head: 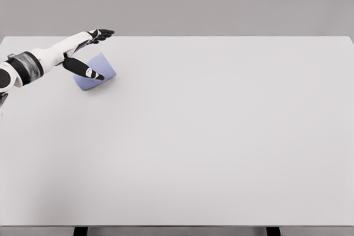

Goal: Flip the cup with left arm and place it on the table

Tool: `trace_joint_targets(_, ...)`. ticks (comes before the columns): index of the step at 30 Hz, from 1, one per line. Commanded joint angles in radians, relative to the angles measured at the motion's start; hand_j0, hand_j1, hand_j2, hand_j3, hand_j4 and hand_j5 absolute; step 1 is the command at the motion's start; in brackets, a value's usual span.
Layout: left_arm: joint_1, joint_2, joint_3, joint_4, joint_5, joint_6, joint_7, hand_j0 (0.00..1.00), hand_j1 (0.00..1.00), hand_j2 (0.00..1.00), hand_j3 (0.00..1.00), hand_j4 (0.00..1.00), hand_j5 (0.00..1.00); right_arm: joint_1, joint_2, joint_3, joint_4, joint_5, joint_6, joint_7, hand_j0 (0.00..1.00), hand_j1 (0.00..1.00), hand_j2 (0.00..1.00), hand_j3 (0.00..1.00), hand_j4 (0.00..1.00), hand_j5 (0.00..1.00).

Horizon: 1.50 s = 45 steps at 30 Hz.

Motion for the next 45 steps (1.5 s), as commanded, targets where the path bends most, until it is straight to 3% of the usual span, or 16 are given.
trace_joint_targets(1, 0.0, -0.028, 0.022, 0.017, -0.037, 0.0, 0.002, 1.0, 1.0, 1.0, 1.0, 1.0, 1.0, 0.0, 0.0, 0.0, -0.001, 0.0, 0.0, 0.0, 1.0, 1.0, 1.0, 1.0, 1.0, 1.0)
trace_joint_targets(4, 0.006, -0.082, 0.056, 0.035, -0.103, 0.0, 0.002, 1.0, 1.0, 1.0, 1.0, 1.0, 1.0, 0.0, 0.0, 0.0, -0.001, 0.0, 0.0, 0.0, 1.0, 1.0, 1.0, 1.0, 1.0, 1.0)
trace_joint_targets(29, 0.011, -0.075, 0.062, 0.041, -0.104, 0.002, 0.048, 1.0, 1.0, 1.0, 1.0, 1.0, 1.0, 0.0, 0.0, 0.0, -0.001, 0.0, 0.0, 0.0, 1.0, 1.0, 1.0, 1.0, 1.0, 1.0)
trace_joint_targets(34, 0.006, -0.068, 0.016, 0.027, -0.101, 0.118, 0.149, 1.0, 1.0, 1.0, 1.0, 1.0, 1.0, 0.0, 0.0, 0.0, 0.0, 0.0, 0.0, 0.0, 1.0, 1.0, 1.0, 1.0, 1.0, 1.0)
trace_joint_targets(43, 0.005, -0.071, -0.003, 0.003, -0.09, 0.2, 0.155, 1.0, 1.0, 1.0, 1.0, 1.0, 1.0, 0.0, 0.0, 0.0, 0.0, 0.0, 0.0, 0.0, 1.0, 1.0, 1.0, 1.0, 1.0, 1.0)
trace_joint_targets(45, 0.008, -0.071, -0.013, -0.019, -0.038, 0.241, 0.155, 1.0, 1.0, 1.0, 1.0, 1.0, 1.0, 0.0, 0.0, 0.0, 0.0, 0.0, 0.0, 0.0, 1.0, 1.0, 1.0, 1.0, 1.0, 1.0)
